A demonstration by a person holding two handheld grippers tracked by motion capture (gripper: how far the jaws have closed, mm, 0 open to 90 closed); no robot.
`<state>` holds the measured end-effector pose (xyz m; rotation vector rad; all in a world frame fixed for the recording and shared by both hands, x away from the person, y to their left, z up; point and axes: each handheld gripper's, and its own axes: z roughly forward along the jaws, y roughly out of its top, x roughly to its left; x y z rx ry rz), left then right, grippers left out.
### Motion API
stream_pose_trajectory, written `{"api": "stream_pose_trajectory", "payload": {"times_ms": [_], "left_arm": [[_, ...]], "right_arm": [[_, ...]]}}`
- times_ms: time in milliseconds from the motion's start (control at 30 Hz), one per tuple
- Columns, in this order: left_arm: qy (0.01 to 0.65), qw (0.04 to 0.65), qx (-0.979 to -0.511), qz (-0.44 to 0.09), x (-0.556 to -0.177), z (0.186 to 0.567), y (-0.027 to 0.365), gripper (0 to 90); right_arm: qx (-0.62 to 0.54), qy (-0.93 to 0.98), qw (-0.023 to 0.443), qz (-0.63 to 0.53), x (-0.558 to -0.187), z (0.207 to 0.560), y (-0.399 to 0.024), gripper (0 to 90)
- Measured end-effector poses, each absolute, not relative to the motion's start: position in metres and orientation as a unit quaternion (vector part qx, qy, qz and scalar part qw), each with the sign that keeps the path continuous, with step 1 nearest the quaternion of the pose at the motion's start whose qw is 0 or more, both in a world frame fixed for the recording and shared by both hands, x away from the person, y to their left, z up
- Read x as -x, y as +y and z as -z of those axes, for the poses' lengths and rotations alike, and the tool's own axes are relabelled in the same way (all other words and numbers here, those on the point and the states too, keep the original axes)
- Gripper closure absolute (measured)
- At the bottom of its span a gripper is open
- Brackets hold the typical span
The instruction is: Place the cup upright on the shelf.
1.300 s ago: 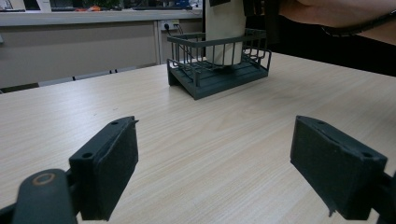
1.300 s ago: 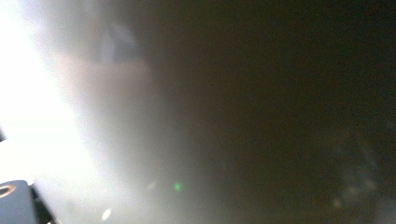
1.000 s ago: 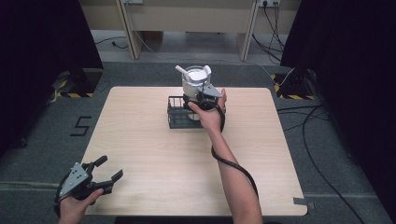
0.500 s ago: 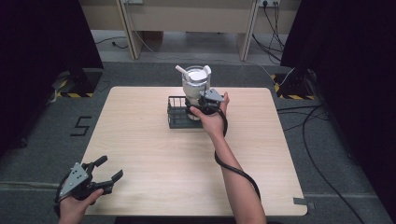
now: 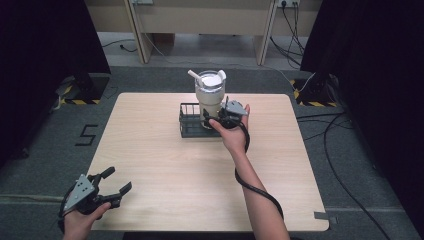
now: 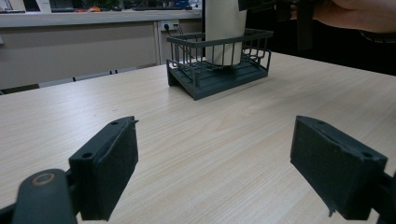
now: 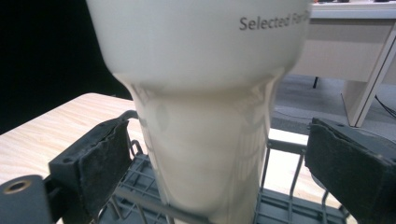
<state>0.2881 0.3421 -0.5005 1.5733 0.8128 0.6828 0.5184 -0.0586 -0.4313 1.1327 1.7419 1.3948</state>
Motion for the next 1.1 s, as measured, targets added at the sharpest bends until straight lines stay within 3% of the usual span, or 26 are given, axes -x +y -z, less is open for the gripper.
{"api": "stream_pose_trajectory", "payload": {"times_ms": [1100], "left_arm": [[0.352,0.582,-0.672,-0.294,-0.287,0.500,0.342,14.4]], "right_arm": [[-0.427,0.672,0.318,-0.515,-0.450,0.437,-0.102,12.8]]}}
